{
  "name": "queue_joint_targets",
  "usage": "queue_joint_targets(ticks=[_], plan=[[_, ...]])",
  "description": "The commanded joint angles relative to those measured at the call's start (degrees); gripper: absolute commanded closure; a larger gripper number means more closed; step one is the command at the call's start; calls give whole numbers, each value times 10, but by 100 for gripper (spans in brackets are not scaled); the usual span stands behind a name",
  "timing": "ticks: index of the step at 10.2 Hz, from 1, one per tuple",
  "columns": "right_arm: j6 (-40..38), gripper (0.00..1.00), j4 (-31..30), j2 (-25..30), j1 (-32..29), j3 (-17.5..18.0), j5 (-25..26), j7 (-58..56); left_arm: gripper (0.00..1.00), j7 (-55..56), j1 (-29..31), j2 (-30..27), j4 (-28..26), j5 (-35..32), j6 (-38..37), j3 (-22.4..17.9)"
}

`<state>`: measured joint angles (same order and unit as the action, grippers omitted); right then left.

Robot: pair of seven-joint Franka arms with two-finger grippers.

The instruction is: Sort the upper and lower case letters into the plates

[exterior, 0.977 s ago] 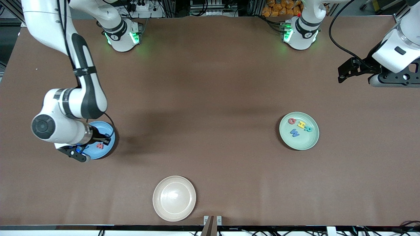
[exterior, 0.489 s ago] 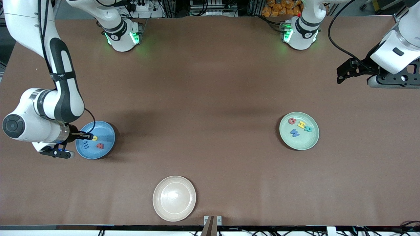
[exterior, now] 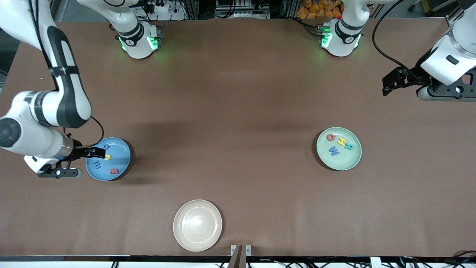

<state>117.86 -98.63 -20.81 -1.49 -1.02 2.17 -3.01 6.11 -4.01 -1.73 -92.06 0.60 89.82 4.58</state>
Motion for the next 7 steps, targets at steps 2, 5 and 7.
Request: queue_joint_targets(ticks=[2, 5, 7], plan=[[9, 0, -67, 118, -25, 30, 14, -7, 0, 0, 2, 5, 13, -2, -4, -1], [-18, 0, -45, 174, -19, 42, 14, -6, 0, -6, 2, 4, 13, -2, -4, 0], [-101, 0, 22, 175, -13, 44, 14, -3, 0, -5, 1, 4, 13, -4, -4, 0]])
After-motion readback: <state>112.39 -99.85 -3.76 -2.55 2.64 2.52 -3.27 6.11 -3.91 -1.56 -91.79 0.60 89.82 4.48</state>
